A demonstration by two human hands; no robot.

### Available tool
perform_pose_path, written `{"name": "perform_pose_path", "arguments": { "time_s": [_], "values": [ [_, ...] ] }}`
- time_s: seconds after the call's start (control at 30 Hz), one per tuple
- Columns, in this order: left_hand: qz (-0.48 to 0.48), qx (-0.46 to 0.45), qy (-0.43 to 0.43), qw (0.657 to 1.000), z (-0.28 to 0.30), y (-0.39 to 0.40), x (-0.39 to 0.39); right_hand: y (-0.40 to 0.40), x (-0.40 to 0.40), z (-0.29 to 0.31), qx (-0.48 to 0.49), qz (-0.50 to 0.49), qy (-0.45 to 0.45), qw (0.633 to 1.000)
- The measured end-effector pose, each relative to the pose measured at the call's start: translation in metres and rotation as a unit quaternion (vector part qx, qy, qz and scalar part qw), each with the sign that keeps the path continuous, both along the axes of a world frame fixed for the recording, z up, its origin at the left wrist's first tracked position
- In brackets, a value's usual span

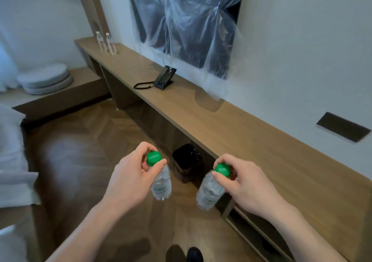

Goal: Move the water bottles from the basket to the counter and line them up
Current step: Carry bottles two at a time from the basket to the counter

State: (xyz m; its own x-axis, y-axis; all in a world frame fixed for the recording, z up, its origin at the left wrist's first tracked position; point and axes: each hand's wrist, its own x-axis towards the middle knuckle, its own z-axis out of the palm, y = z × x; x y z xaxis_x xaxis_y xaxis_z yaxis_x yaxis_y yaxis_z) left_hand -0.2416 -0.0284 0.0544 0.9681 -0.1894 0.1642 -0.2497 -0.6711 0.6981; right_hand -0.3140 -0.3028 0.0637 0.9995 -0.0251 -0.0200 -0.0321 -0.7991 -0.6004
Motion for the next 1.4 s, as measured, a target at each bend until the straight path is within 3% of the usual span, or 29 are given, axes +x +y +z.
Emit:
{"name": "perform_pose_path", "arguments": {
  "time_s": [0.2, 0.37, 0.6, 0.93, 1.17, 1.4],
  "values": [
    [0.082, -0.045, 0.005, 0.996, -0.001, 0.025, 0.082, 0.012, 0.132, 0.009, -0.027, 0.08, -0.013, 0.996],
    [0.133, 0.001, -0.016, 0.991, -0.001, 0.06, 0.139, 0.048, 0.229, 0.012, -0.032, 0.132, -0.009, 0.991],
    [0.16, -0.03, 0.009, 0.987, -0.017, 0.136, 0.245, 0.126, 0.36, -0.001, -0.027, 0.164, -0.003, 0.986],
    [0.149, -0.008, 0.01, 0.989, -0.01, 0.244, 0.431, 0.227, 0.515, 0.002, 0.036, 0.114, -0.007, 0.993],
    [0.136, -0.018, 0.002, 0.991, 0.0, 0.279, 0.557, 0.262, 0.622, 0.002, 0.025, 0.071, -0.007, 0.997],
    [0.137, -0.023, 0.029, 0.99, -0.002, 0.298, 0.694, 0.288, 0.766, -0.019, 0.036, 0.089, -0.003, 0.995]
  ]
}}
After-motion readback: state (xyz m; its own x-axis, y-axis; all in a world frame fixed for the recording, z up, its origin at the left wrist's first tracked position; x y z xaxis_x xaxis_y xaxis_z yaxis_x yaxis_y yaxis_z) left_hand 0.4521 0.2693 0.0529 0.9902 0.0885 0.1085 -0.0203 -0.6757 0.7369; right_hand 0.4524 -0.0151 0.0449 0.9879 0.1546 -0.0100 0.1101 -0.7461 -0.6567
